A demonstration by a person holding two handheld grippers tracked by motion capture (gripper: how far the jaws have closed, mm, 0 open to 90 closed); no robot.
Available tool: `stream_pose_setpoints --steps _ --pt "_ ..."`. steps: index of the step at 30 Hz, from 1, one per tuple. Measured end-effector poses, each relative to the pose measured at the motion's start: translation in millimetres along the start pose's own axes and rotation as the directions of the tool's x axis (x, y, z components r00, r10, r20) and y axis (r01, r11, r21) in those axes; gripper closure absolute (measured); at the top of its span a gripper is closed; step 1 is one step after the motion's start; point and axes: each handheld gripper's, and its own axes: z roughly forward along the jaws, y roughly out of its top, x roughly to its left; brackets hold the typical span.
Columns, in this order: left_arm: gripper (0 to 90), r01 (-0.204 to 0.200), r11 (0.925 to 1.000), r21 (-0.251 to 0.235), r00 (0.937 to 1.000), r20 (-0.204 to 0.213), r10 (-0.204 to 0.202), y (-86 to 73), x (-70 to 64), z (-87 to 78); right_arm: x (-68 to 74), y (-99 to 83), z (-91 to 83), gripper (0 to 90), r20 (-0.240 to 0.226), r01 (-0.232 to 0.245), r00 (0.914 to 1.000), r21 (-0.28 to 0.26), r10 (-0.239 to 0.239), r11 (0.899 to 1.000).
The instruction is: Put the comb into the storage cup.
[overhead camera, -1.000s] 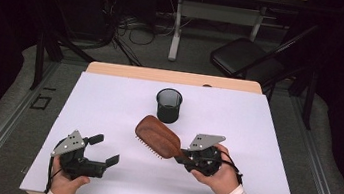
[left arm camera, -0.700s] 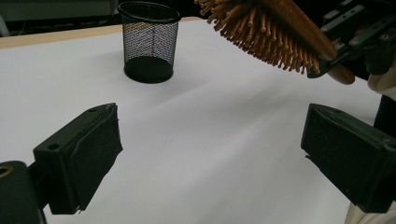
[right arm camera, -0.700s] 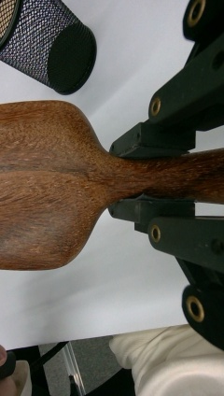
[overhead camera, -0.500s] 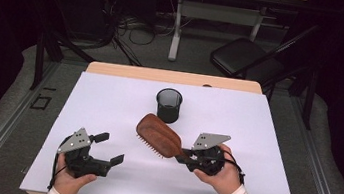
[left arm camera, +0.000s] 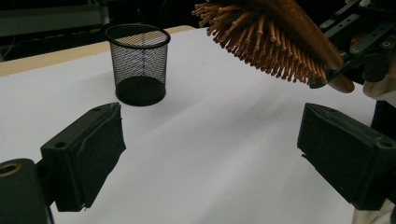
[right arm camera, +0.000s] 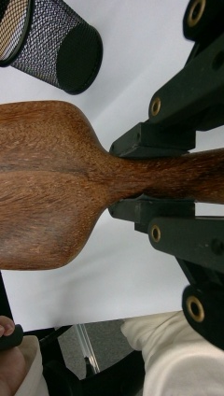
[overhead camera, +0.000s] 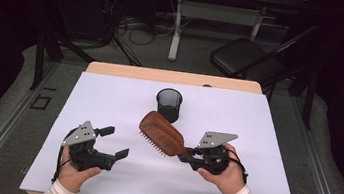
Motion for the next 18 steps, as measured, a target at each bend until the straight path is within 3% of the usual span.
stream_pose_setpoints --steps 13,18 --pt "8.1 -0.035 0.9994 -0.004 0.9985 0.041 0.035 16.8 -5.3 12.2 -1.4 0.6 -5.7 72.3 -0.009 -0.006 0.9999 -0.029 0.005 1.000" --pt "8.4 -0.022 0.9997 -0.008 0.9976 0.066 0.022 21.5 -5.7 14.7 -2.0 0.7 -7.6 72.3 -0.002 -0.001 1.0000 -0.042 0.000 0.999"
